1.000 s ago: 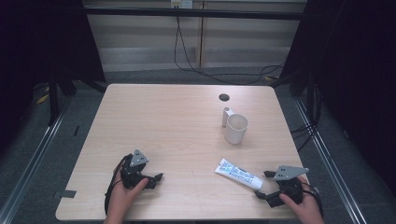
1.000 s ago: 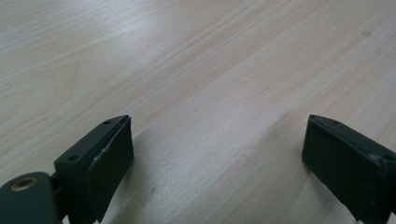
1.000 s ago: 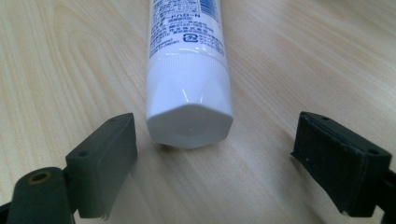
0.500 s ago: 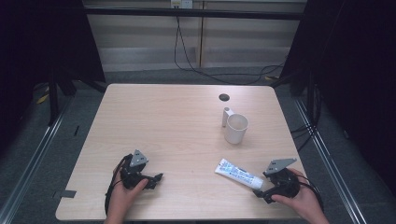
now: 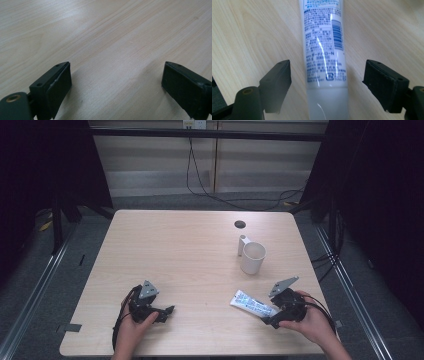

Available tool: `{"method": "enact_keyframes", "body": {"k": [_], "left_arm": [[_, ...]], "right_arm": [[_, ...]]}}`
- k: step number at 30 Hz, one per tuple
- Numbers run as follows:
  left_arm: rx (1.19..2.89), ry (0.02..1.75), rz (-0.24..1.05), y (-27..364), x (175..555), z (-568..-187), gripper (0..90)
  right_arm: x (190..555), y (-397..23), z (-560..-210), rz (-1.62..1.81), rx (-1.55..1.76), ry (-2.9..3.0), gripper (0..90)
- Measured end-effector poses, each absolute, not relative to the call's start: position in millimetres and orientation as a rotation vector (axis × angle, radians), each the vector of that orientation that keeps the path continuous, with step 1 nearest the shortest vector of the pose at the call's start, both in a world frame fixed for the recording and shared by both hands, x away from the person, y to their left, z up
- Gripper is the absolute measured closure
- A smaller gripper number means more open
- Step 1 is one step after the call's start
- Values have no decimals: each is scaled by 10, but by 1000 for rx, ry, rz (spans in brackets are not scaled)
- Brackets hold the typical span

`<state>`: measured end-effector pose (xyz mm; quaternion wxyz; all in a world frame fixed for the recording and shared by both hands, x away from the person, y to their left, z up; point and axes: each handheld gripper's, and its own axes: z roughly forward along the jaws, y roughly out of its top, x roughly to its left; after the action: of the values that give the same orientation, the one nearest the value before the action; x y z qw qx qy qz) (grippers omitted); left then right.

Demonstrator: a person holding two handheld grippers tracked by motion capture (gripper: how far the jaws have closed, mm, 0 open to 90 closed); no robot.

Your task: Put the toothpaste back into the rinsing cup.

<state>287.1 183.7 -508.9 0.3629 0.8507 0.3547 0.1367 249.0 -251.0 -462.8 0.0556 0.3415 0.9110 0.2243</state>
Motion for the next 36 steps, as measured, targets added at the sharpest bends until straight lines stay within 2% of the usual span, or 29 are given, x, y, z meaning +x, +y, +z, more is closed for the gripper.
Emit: {"method": "enact_keyframes", "body": {"k": [23, 36], "left_arm": [[2193, 911, 352, 1839, 2872, -5088, 90], [2193, 911, 352, 1839, 2872, -5088, 90]], "right_arm": [[2745, -2174, -4659, 544, 1016, 2858, 270], [2846, -2014, -4689, 550, 988, 2867, 353]]}}
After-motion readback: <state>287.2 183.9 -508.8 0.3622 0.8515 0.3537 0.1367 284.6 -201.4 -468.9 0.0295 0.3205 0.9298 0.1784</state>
